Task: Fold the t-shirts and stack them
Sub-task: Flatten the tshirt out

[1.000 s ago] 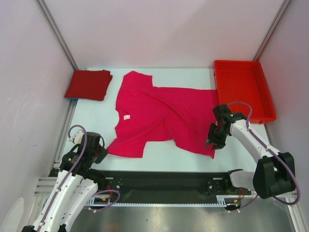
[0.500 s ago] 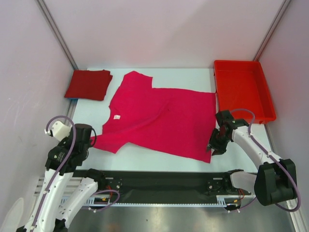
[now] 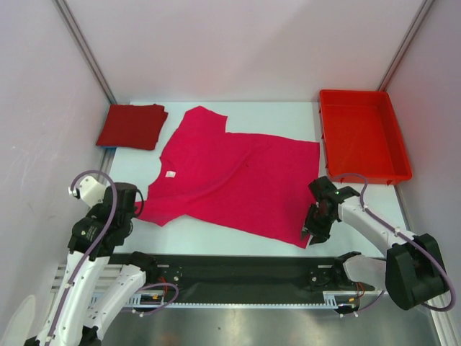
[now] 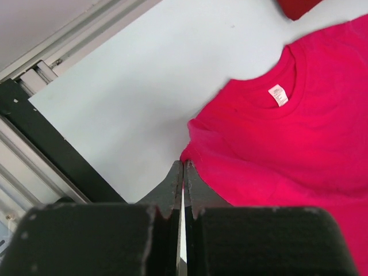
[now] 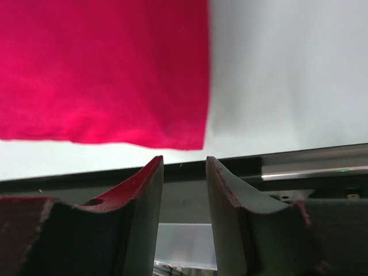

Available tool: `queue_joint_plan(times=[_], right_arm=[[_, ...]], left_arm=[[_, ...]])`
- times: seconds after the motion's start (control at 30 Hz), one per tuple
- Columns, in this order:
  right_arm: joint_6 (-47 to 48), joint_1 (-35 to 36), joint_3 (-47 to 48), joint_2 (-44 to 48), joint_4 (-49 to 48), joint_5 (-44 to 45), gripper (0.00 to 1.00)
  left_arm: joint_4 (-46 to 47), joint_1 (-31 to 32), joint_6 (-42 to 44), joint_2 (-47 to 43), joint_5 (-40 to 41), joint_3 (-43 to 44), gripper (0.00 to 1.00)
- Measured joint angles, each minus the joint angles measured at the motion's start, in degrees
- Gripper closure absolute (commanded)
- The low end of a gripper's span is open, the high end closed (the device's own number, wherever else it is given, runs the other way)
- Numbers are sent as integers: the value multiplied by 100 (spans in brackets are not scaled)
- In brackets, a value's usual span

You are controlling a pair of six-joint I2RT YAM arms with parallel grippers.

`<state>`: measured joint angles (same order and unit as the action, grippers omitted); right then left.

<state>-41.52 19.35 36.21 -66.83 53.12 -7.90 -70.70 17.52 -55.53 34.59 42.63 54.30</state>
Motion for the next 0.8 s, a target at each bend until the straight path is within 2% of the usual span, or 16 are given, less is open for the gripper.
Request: queue_joint_plan(times=[0.27, 0.67, 0.77, 0.8], right_arm=[[-852, 931, -221, -2, -173, 343, 59], [-1333, 872, -479, -144, -437, 634, 60], [-1362, 855, -476, -162, -439, 588, 64], [-1386, 855, -476, -157, -444, 586, 72]], left_arm=[[223, 0, 225, -76, -177, -118, 100], [420, 0, 485, -90, -282, -118, 99], [450, 0, 511, -90, -284, -118, 100], [463, 0, 516, -90, -286, -118, 100]])
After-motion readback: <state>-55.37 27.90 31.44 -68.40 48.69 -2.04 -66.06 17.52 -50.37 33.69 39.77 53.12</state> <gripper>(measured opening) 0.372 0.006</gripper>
